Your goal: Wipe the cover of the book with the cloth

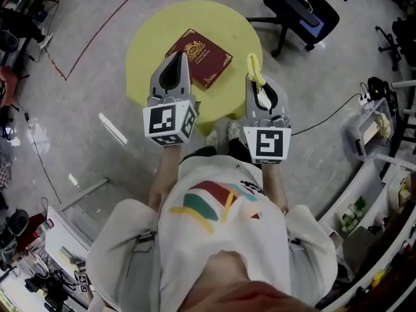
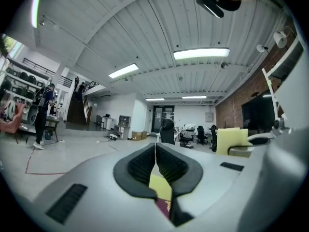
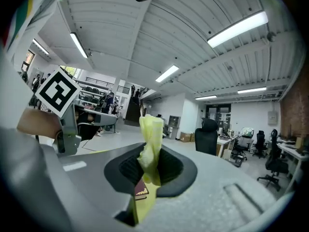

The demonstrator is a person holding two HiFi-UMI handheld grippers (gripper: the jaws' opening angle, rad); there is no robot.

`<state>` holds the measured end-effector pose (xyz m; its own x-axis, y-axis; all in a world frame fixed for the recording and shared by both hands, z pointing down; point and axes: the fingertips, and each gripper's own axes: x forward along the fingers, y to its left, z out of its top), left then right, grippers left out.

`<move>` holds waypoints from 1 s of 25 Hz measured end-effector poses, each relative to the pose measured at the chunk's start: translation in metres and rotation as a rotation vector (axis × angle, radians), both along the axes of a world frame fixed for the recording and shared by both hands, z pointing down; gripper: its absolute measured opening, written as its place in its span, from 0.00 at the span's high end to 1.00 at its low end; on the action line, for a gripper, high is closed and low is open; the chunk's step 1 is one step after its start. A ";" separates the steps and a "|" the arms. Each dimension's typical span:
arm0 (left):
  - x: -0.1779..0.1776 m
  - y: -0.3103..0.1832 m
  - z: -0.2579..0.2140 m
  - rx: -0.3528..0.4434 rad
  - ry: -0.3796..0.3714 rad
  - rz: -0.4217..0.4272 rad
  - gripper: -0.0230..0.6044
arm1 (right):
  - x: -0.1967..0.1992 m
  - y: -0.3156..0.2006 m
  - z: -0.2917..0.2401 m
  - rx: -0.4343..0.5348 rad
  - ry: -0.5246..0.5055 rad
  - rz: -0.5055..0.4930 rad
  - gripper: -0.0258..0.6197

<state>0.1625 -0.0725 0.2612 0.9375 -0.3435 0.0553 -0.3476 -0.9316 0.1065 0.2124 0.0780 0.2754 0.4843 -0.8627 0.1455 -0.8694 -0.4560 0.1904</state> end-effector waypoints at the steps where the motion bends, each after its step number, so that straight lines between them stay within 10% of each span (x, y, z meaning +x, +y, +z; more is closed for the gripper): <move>1: 0.004 0.001 0.000 -0.011 0.015 -0.017 0.93 | 0.006 -0.001 0.002 0.005 -0.001 -0.012 0.92; 25: 0.037 -0.036 0.013 -0.066 -0.025 -0.160 0.93 | 0.054 -0.065 -0.013 0.001 0.077 -0.239 0.92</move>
<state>0.1997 -0.1080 0.2744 0.8693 -0.4830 0.1051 -0.4940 -0.8555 0.1552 0.2661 0.0135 0.2628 0.2760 -0.9543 0.1148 -0.9355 -0.2394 0.2597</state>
